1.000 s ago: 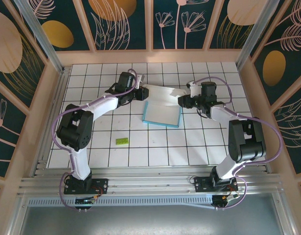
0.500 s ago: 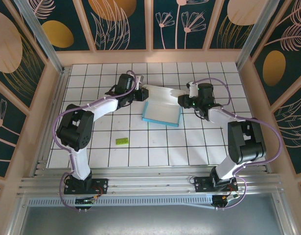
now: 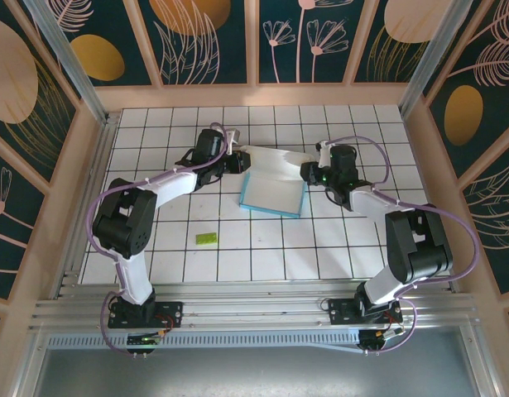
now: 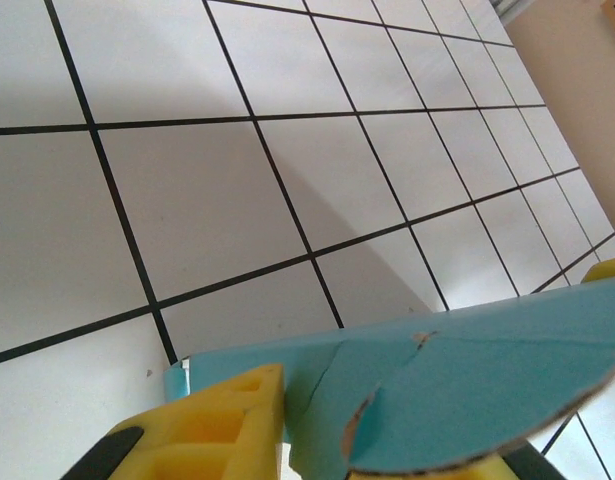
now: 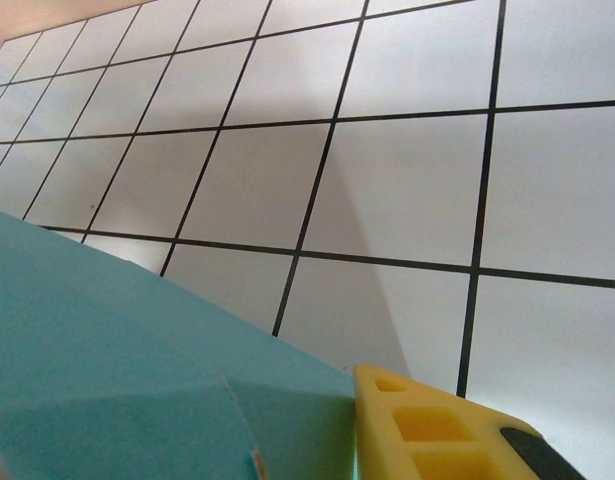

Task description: Fold the paper box

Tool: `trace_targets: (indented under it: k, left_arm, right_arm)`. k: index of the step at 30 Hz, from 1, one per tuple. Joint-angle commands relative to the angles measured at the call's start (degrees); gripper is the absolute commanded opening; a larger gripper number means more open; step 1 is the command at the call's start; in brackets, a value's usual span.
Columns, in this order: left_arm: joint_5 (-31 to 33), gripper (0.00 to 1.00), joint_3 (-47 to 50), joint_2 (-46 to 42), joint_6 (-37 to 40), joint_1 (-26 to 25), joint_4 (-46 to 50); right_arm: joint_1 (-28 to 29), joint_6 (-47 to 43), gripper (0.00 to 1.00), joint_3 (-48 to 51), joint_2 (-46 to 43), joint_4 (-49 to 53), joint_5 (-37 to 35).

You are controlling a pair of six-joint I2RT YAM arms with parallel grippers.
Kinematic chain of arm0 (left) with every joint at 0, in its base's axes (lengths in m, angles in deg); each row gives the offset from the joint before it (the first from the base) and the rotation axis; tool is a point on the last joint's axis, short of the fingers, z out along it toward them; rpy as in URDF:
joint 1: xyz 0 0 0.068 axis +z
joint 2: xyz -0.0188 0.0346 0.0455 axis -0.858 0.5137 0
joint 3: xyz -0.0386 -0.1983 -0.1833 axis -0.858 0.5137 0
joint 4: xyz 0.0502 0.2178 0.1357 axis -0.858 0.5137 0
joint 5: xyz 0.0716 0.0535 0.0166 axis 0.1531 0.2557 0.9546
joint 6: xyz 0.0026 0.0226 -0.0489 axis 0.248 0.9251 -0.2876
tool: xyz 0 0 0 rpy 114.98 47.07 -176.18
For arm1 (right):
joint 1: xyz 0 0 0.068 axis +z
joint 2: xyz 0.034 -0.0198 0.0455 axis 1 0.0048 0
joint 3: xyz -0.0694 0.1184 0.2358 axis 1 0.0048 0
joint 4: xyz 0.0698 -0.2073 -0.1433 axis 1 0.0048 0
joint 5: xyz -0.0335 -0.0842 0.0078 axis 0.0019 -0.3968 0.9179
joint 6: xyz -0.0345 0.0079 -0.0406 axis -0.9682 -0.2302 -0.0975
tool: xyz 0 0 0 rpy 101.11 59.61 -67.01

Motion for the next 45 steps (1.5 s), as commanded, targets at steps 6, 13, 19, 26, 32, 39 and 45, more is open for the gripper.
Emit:
trace_targets:
  k: [6, 13, 19, 26, 32, 39, 45]
  left_arm:
    - [-4.40, 0.21, 4.31, -2.39, -2.88, -0.65, -1.24]
    - [-4.66, 0.22, 7.29, -4.04, -3.01, -0.96, -2.45]
    - [-4.40, 0.23, 11.36, -6.26, -2.42, -1.18, -5.33]
    - [-4.37, 0.24, 17.20, -7.58, -2.90, -1.57, -10.37]
    - [-4.31, 0.35, 20.44, -8.87, -3.30, -2.15, -12.81]
    - [-0.90, 0.37, 20.34, -9.72, 0.44, -2.15, -9.97]
    - [5.34, 0.38, 21.60, -16.14, 4.31, -2.15, -8.15]
  right_arm:
    - [2.76, 5.11, 0.24, 3.10, -2.44, -3.11, -4.46]
    - [4.97, 5.68, 0.21, 5.67, -3.95, -5.42, -11.09]
    - [8.13, 6.14, 0.18, 11.74, -6.96, -12.83, -17.57]
    - [11.30, 7.15, 0.17, 18.13, -9.33, -19.87, -22.81]
    - [13.80, 7.95, 0.17, 21.07, -10.05, -23.06, -25.09]
    - [15.26, 4.45, 0.17, 22.81, -10.22, -25.43, -25.43]
    - [15.36, -10.85, 0.16, 19.71, -11.74, -20.48, -25.05]
